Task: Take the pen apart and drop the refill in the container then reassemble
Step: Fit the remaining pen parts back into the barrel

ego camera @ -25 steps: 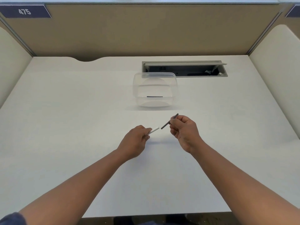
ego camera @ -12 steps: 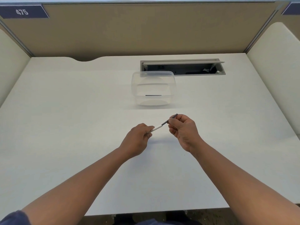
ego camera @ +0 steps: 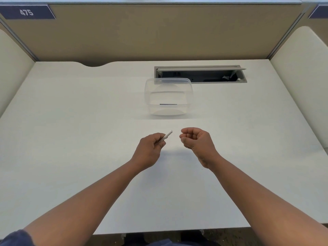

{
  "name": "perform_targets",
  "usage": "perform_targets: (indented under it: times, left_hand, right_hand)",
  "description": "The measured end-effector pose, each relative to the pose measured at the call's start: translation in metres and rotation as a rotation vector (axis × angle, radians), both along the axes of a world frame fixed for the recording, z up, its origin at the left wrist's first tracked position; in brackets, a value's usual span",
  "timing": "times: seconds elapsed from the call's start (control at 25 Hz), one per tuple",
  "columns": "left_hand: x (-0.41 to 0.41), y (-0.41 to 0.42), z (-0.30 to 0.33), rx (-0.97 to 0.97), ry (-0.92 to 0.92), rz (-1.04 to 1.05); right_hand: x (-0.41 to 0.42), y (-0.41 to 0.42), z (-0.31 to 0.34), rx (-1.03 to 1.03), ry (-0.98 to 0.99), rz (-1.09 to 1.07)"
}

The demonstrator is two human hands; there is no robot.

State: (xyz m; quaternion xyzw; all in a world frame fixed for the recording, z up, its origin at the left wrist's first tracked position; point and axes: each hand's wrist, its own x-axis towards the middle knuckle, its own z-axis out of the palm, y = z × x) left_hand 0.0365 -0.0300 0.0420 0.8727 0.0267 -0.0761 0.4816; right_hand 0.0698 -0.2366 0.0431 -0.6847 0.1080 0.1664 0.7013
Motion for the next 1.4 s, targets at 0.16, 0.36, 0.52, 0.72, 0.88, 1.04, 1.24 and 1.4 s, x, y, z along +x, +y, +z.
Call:
perform_targets:
  times: [0.16,0.36,0.52,0.72,0.88,1.04,1.24,1.4]
  left_hand:
    - [0.0,0.001,0.0,-0.043,0.013,0.017]
    - [0.002,0.002,-0.001,-0.057,0.026,0.025]
    - [0.003,0.001,0.0,-0.052,0.037,0.023]
    - [0.004,0.002,0.0,-0.058,0.049,0.028]
    - [0.004,0.003,-0.001,-0.063,0.061,0.031]
    - [0.003,0.005,-0.003,-0.062,0.074,0.028]
    - [0.002,0.006,-0.003,-0.053,0.071,0.024]
    - [0.002,0.007,-0.004,-0.034,0.065,0.027]
  right_hand:
    - [0.002,-0.007,-0.006,-0.124,-0.016,-0.067]
    - [0.005,-0.026,-0.019,-0.397,-0.034,-0.084]
    - [0.003,-0.038,-0.034,-0.662,-0.058,-0.016]
    - [0.005,-0.041,-0.043,-0.821,-0.033,0.082]
    - [0.007,-0.039,-0.046,-0.88,-0.017,0.107]
    - [0.009,-0.038,-0.045,-0.889,0.002,0.098]
    - [0.005,-0.037,-0.041,-0.848,0.003,0.111]
    - [0.002,-0.028,-0.026,-0.683,-0.104,0.097]
